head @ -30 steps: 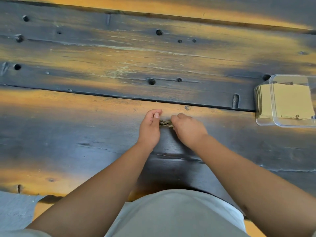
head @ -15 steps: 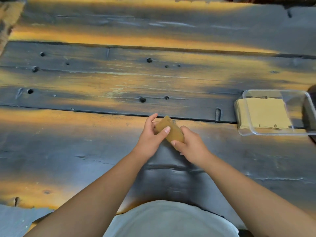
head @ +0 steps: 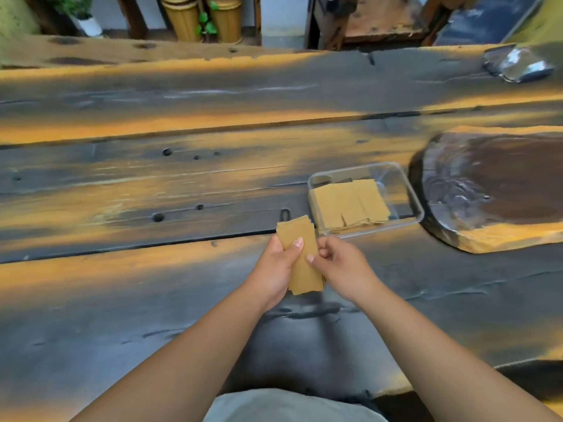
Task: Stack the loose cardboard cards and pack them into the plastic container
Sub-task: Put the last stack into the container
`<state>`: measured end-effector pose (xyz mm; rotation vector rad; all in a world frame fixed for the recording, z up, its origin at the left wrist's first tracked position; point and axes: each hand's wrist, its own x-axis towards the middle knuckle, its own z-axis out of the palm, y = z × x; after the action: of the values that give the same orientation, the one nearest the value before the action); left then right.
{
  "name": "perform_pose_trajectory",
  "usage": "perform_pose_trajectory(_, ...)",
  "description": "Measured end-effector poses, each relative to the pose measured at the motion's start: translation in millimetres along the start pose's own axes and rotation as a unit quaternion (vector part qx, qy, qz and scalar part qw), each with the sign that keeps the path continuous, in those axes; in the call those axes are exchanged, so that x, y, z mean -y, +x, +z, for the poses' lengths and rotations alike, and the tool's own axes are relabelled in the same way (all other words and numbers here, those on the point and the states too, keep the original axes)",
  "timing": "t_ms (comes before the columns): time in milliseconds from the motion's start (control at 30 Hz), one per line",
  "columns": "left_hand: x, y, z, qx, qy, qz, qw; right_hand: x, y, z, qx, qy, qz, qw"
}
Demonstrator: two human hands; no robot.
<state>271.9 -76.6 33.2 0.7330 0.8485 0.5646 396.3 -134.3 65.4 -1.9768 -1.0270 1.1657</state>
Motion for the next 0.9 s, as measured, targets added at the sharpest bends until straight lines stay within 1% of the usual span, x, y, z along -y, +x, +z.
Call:
perform_pose_trajectory(100,11,22,37,0.025,-0.021,-0.016,0.999,-9,9,-43,0.004,-0.066,-0.009,0.998)
perform_pose_trajectory(167,18,40,56,0.020,-0.008,-0.019,1.000,-14,21,-68,-0.011,-0.093,-0.022,0.995)
perform_pose_trajectory(200,20,49,65,0.003,0.024,-0.014,1.000,-17,30,-81,-0.024,-0.105,-0.021,0.994)
perform_pose_trajectory(267,24,65,79,-0.052,0.148,0.009,0.988,-23,51,-103,-0.061,-0.114,-0.002,0.992)
perform_pose_trajectory(300,27,70,83,-0.081,0.225,0.033,0.970,-26,65,-112,-0.080,-0.099,0.014,0.992)
perform_pose_trajectory(333,30,74,84,-0.104,0.300,0.062,0.946,-29,78,-120,-0.095,-0.073,0.031,0.992)
perform_pose_trajectory(400,36,76,80,-0.113,0.435,0.126,0.884,-34,105,-129,-0.108,-0.013,0.067,0.992)
perform_pose_trajectory(467,40,76,74,-0.102,0.542,0.157,0.820,-38,131,-127,-0.100,0.005,0.095,0.990)
perform_pose_trajectory(533,45,78,65,-0.081,0.626,0.145,0.762,-40,154,-116,-0.083,-0.015,0.110,0.990)
perform_pose_trajectory(600,50,79,56,-0.048,0.689,0.108,0.715,-41,170,-103,-0.064,-0.046,0.116,0.990)
perform_pose_trajectory(667,54,80,50,-0.025,0.726,0.083,0.682,-43,181,-90,-0.046,-0.074,0.128,0.988)
perform_pose_trajectory(733,59,80,46,-0.014,0.746,0.082,0.660,-46,188,-79,-0.024,-0.099,0.134,0.986)
perform_pose_trajectory(800,61,80,45,-0.008,0.752,0.085,0.653,-46,191,-71,-0.013,-0.120,0.133,0.984)
perform_pose_trajectory(900,61,81,45,-0.003,0.764,0.084,0.639,-46,192,-66,-0.018,-0.167,0.122,0.978)
